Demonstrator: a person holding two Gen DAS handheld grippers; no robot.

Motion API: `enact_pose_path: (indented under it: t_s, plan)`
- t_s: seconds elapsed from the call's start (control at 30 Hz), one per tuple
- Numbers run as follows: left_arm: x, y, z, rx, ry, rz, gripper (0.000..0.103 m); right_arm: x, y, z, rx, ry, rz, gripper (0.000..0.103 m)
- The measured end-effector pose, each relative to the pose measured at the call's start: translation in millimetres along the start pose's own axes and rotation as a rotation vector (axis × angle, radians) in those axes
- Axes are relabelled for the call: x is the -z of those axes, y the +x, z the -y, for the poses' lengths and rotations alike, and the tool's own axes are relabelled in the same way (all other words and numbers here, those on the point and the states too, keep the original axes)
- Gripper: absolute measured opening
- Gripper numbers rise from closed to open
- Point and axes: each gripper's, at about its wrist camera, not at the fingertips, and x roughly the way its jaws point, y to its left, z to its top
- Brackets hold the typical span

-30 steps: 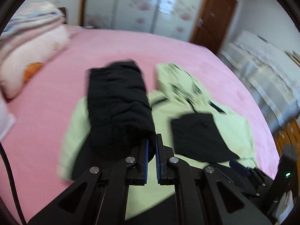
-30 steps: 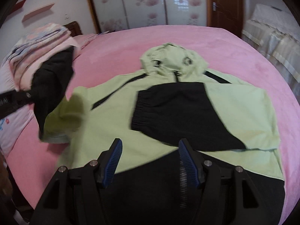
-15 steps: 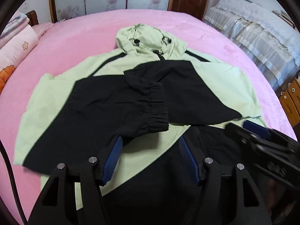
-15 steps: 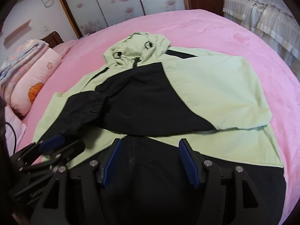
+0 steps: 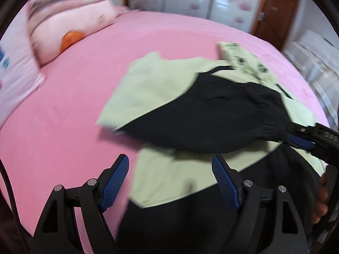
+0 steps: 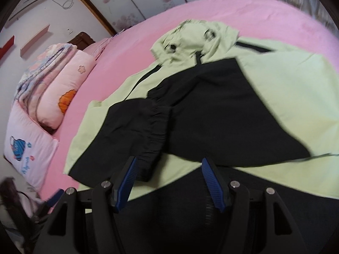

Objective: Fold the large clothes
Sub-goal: 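Grasp the second cuff with the right tool and lay it flat on the chest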

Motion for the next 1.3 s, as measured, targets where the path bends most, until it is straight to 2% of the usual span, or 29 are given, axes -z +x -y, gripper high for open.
enact_pose_path:
  t_s: [0.13,0.23,0.27,0.3,0.37,0.4,0.47,0.6,0.7,0.83,0.9,0.97,1.0,1.13,1.23,1.3]
  plan:
    - [6,14,-25,0.002,-0.083,-0.029,0.079,-1,23,-7,-0.047,0.015,-0.047,0.063]
    - [7,22,-31,0.007,-0.103,-0.036,0.079,-2,44,-8,-0.086,0.053,-0.094,0.06]
    - [8,25,-33,0.006,-0.107,-0.038,0.079,-2,48,-8,-0.097,0.057,-0.103,0.049]
    - [8,29,-34,0.009,-0.115,-0.042,0.079,-3,53,-11,-0.108,0.053,-0.118,0.033]
    - [6,33,-36,0.019,-0.133,-0.045,0.079,-5,55,-20,-0.105,0.013,-0.132,0.019]
    - [5,36,-36,0.021,-0.145,-0.046,0.079,-8,47,-29,-0.106,-0.025,-0.105,0.013]
    - [3,40,-37,0.028,-0.167,-0.04,0.079,-16,27,-46,-0.104,-0.113,-0.041,0.012]
    - [-7,49,-35,0.04,-0.202,-0.034,0.079,-44,-53,-89,-0.06,-0.326,0.232,0.011]
    - [-18,57,-27,0.038,-0.208,-0.021,0.079,-62,-102,-98,-0.007,-0.392,0.397,0.011]
    - [-29,68,-15,0.002,-0.202,-0.008,0.079,-72,-132,-84,0.107,-0.406,0.495,0.011]
    - [-32,74,-13,0.003,-0.218,-0.016,0.07,-72,-131,-63,0.167,-0.382,0.49,0.011]
    - [-37,83,-13,0.01,-0.237,-0.041,0.049,-68,-123,-41,0.215,-0.346,0.45,0.011]
    - [-38,86,-15,0.021,-0.249,-0.05,0.046,-64,-115,-28,0.242,-0.323,0.42,0.011]
    - [-41,91,-19,0.044,-0.29,-0.069,0.033,-44,-78,24,0.294,-0.203,0.264,0.011]
    - [-43,93,-24,0.062,-0.299,-0.083,0.032,-29,-56,57,0.335,-0.111,0.186,0.012]
    - [-46,93,-28,0.077,-0.29,-0.108,0.032,-21,-49,79,0.336,-0.019,0.136,0.018]
